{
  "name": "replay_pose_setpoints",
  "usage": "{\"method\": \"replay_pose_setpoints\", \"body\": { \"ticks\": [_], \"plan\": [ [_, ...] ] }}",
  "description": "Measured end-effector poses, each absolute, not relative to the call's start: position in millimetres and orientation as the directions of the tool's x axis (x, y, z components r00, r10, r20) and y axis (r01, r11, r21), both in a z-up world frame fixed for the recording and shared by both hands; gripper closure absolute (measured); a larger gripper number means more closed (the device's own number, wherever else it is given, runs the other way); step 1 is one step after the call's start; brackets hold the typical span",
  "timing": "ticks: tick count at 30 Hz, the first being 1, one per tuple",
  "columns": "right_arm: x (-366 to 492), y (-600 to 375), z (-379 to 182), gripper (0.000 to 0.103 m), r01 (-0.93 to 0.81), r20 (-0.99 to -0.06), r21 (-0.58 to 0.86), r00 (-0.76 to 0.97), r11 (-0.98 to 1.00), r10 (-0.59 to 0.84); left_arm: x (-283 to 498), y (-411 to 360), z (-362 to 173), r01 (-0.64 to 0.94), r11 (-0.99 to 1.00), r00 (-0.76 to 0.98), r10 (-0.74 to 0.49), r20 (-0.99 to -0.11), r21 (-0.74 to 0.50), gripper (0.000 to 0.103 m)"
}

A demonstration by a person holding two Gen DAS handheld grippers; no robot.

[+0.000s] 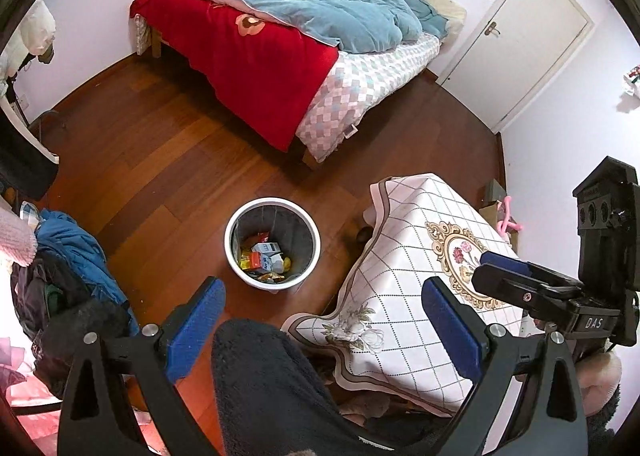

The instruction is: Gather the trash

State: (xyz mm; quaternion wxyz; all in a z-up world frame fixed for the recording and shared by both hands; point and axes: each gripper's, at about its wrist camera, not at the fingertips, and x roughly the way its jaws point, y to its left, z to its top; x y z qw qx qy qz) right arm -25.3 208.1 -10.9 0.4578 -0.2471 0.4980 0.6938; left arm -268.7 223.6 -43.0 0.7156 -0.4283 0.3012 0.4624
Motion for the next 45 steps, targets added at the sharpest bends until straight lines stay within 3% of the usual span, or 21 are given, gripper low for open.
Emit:
{"method": "replay_pose_setpoints", "body": {
  "ticks": [45],
  "plan": [
    [-43.4, 214.7, 1.7, 0.000, -0.879, -0.809, 0.461, -0.474, -0.127, 0.348, -269.5, 217.8, -29.8, -0.917, 0.190, 0.399, 0.405, -0.823, -0.351, 0.000]
  ]
}}
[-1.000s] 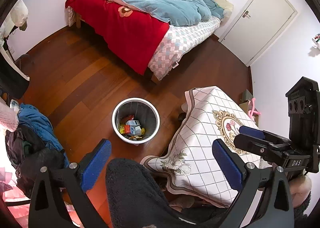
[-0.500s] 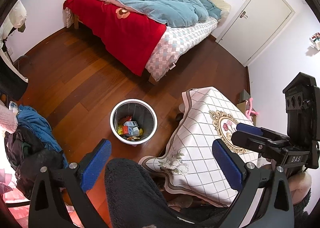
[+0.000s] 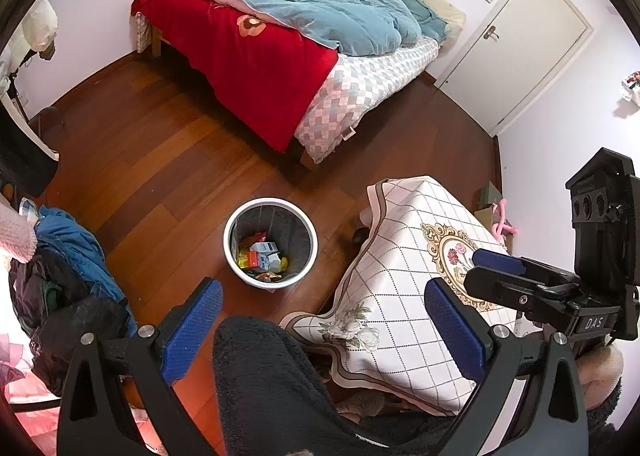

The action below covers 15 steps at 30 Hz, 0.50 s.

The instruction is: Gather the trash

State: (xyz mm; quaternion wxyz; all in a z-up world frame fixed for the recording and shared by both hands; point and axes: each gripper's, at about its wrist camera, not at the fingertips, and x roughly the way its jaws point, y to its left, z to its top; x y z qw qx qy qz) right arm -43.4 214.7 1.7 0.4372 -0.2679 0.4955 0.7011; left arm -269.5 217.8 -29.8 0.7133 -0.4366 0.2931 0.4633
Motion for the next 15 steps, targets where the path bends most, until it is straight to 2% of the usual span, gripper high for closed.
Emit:
{"method": "replay_pose_setpoints", "body": {
  "ticks": [15],
  "plan": [
    [-49.9, 216.5, 2.7, 0.000, -0.878, -0.810, 0.461, -0.476, -0.132, 0.343, -271.4, 215.0, -33.1, -0.918, 0.175, 0.396, 0.405, -0.824, -0.356, 0.000]
  ]
}}
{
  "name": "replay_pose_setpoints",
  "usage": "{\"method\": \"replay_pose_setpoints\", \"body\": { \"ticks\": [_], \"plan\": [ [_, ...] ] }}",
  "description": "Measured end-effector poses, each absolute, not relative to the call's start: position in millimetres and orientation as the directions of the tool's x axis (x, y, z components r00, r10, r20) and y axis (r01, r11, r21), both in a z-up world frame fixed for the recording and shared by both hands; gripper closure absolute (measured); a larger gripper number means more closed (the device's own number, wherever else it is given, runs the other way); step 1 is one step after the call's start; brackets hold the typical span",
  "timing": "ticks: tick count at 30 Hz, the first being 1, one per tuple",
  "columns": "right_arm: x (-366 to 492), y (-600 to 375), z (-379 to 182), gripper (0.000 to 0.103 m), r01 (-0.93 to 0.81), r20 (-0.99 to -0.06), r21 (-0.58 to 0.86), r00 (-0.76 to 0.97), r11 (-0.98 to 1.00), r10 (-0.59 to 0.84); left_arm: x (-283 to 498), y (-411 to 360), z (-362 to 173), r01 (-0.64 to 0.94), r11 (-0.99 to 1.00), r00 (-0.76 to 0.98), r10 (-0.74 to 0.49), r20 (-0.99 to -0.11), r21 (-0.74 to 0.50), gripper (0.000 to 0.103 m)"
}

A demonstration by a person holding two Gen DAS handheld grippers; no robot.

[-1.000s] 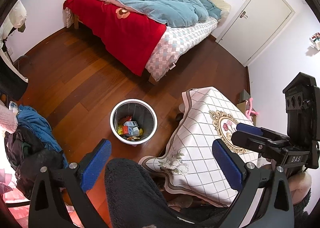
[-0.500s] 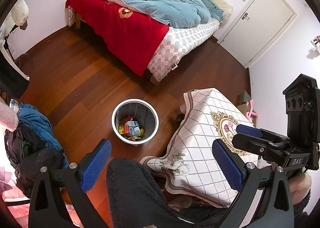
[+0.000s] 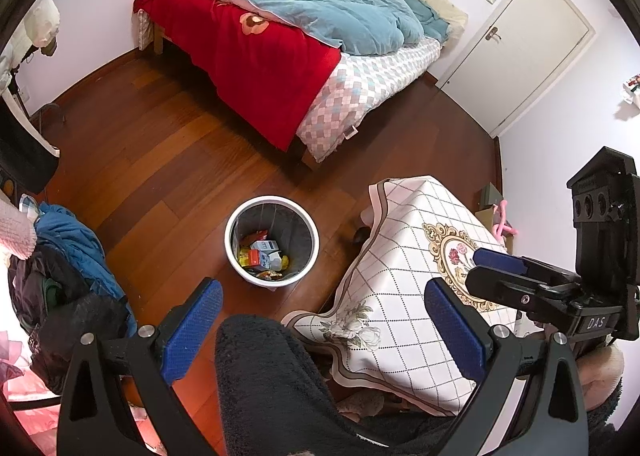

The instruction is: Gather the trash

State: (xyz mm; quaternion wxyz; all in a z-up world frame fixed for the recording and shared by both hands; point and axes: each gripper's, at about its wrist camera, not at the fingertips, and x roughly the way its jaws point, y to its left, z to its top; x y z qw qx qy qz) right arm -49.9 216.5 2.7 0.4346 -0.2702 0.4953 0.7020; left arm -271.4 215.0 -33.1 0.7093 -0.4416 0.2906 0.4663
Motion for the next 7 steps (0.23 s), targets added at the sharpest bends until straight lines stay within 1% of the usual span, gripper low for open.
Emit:
{"method": "replay_pose_setpoints", "body": {
  "ticks": [7],
  "plan": [
    [-51.6, 216.9, -0.3, 0.000, -0.885, -0.817, 0.447, -0.463, -0.132, 0.343, -275.6, 211.3, -37.2, -0.924, 0.157, 0.382, 0.420, -0.823, -0.349, 0.000]
  ]
}}
